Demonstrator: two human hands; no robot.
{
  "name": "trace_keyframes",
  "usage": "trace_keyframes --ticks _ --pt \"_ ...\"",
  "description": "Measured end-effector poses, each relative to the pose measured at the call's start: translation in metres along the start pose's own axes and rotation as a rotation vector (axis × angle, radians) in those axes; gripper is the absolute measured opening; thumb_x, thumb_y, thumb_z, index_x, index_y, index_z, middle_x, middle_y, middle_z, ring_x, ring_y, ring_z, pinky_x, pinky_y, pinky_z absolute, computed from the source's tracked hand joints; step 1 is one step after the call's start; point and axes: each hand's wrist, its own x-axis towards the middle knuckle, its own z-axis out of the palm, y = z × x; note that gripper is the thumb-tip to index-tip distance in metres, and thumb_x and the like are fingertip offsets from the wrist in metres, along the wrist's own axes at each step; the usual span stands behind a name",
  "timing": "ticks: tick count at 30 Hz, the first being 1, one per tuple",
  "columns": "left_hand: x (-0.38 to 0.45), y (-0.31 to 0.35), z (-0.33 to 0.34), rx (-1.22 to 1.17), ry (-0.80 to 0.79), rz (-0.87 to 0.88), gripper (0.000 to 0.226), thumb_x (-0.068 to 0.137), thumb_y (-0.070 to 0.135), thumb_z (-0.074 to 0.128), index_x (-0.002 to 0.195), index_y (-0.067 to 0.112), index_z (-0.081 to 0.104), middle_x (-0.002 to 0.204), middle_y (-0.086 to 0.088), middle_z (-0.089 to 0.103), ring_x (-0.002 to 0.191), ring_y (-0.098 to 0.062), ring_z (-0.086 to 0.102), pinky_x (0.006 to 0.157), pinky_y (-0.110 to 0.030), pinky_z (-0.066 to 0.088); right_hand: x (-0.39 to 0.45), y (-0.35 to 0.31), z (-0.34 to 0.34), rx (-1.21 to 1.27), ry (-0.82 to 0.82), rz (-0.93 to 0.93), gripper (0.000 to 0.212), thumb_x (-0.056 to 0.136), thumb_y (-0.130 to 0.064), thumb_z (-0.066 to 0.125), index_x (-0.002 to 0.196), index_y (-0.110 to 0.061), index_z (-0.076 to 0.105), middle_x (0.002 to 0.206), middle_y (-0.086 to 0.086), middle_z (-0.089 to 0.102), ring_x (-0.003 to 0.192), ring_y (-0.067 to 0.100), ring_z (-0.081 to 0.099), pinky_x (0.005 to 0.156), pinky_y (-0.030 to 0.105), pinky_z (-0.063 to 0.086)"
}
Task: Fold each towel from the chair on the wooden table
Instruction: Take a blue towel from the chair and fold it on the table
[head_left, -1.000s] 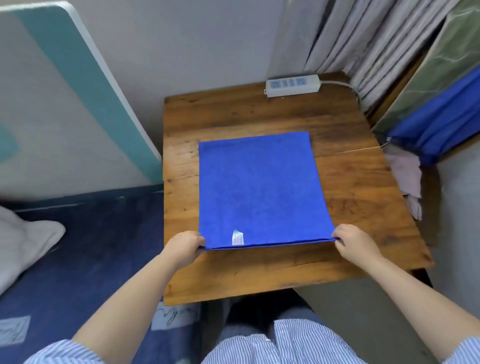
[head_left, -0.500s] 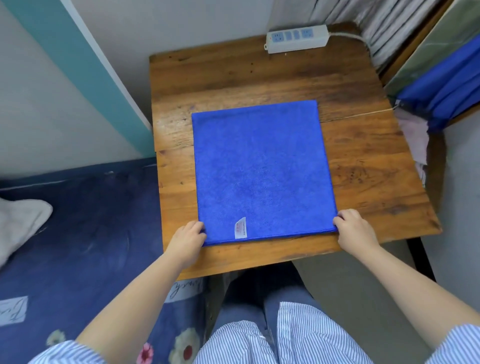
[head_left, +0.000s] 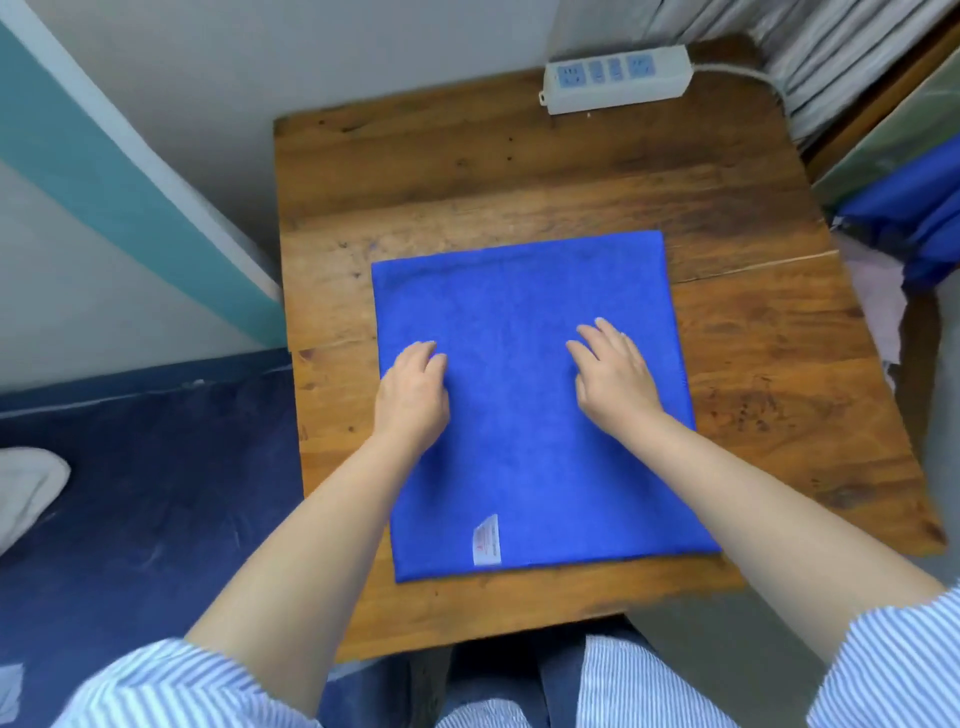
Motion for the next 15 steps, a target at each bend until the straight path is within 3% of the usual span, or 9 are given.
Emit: trace_keyframes --ticks 2,6,10,15 --pt "0.034 0.014 -0.001 -0.053 0.027 -0.024 0.045 0.092 0.004 0.033 0.137 0.006 0.037 0.153 -0.005 0.023 0.143 -0.019 0.016 0.110 -0.032 0.021 0.034 -0.012 0.002 0.007 0.003 -0.051 0.046 0.093 -0.007 0.032 0.140 -0.006 0.032 0.154 0.007 0.019 0.144 0.023 0.007 0.115 0.037 0.004" --pt "0.095 0.023 0.009 -0.030 0.056 0.007 0.051 0.093 0.007 0.031 0.144 0.011 0.026 0.156 -0.003 0.016 0.145 -0.020 0.005 0.115 -0.036 0.010 0.092 -0.024 0.008 -0.020 -0.010 -0.064 0.049 0.098 -0.020 0.028 0.145 -0.013 0.016 0.157 0.002 0.006 0.145 0.020 0.000 0.116 0.038 -0.001" --pt "0.128 0.014 0.016 0.026 0.060 0.072 0.046 0.098 0.025 0.031 0.144 0.021 0.028 0.155 0.000 0.018 0.145 -0.020 0.008 0.115 -0.042 0.005 0.128 -0.020 0.015 -0.093 -0.072 -0.137 0.053 0.098 -0.030 0.027 0.147 -0.017 0.009 0.157 -0.003 0.002 0.145 0.018 -0.002 0.116 0.038 -0.005" --pt "0.140 -0.032 0.010 0.064 0.099 0.074 0.053 0.090 0.045 0.030 0.140 0.027 0.037 0.152 -0.003 0.027 0.143 -0.026 0.018 0.114 -0.043 0.006 0.142 0.034 0.006 -0.153 -0.081 -0.180 0.057 0.096 -0.035 0.033 0.146 -0.016 0.014 0.156 -0.002 0.008 0.145 0.020 0.003 0.114 0.036 -0.006"
